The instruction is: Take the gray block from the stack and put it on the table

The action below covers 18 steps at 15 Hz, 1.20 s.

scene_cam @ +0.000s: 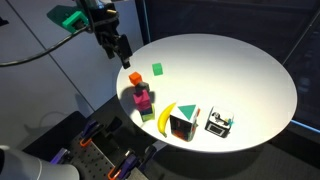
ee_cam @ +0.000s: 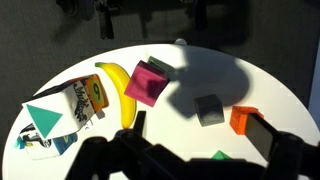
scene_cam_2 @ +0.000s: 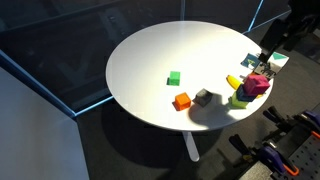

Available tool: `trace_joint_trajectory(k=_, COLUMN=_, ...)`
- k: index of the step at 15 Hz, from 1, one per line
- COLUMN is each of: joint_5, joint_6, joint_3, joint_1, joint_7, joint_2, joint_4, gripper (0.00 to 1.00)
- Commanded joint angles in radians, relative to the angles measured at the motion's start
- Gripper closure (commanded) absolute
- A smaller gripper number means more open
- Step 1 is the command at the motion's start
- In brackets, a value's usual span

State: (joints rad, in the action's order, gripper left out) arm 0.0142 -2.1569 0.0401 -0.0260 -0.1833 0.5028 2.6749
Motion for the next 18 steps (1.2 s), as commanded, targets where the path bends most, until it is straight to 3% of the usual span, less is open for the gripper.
trace_joint_trajectory(k=1, joint_5=0.014, joint_6=0.003, joint_3=0.002, joint_1=0.007, joint_7=0.009, joint_2=0.038, joint_4=0.015, gripper=0.0)
trace_joint_trajectory(k=18, joint_5=0.005, joint_6=0.002, joint_3=0.01, joint_1=0.008, joint_7=0.004, joint_2=0.005, joint_4=-0.001, gripper=0.0)
